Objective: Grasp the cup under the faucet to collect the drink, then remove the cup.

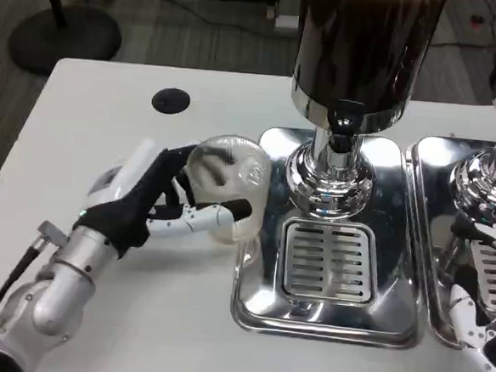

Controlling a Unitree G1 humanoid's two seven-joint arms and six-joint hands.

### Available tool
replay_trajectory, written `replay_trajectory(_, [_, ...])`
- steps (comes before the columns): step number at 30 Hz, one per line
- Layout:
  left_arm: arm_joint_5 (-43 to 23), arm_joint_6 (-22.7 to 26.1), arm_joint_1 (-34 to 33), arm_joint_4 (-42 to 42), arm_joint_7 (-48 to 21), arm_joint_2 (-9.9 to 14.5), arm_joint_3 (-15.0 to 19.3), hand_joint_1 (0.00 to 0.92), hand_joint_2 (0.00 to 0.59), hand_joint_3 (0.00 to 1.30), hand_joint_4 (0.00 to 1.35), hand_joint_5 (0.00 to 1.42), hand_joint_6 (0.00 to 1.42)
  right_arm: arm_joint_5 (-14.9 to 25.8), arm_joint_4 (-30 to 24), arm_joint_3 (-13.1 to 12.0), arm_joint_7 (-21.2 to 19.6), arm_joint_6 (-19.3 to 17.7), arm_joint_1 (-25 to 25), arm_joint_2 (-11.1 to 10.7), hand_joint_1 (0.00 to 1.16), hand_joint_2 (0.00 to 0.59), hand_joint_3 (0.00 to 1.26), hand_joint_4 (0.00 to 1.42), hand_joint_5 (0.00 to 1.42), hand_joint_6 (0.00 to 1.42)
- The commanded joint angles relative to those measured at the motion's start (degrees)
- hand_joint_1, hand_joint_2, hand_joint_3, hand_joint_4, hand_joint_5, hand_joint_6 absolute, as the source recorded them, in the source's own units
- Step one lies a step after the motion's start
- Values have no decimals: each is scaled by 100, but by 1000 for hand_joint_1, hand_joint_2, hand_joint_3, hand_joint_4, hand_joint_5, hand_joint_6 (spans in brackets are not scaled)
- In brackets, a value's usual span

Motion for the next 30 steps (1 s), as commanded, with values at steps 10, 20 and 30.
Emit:
replay_trajectory(10, [170, 42, -554, 178, -433, -568, -344, 270, 203, 404, 518, 755, 1007, -79, -365, -34, -102, 16, 256, 207, 445, 507, 361, 247, 210, 305])
replay_trajectory(20, [260, 43, -779, 326, -835, -716, -653, 249, 194, 358, 462, 663, 844, -108, -296, -20, -183, -9, 276, 311, 445, 507, 361, 247, 210, 304])
replay_trajectory(30, [400, 109, -760, 208, -969, -497, -797, 116, 93, 199, 200, 360, 453, -91, -215, 32, -200, -8, 211, 344, 445, 507, 361, 247, 211, 304])
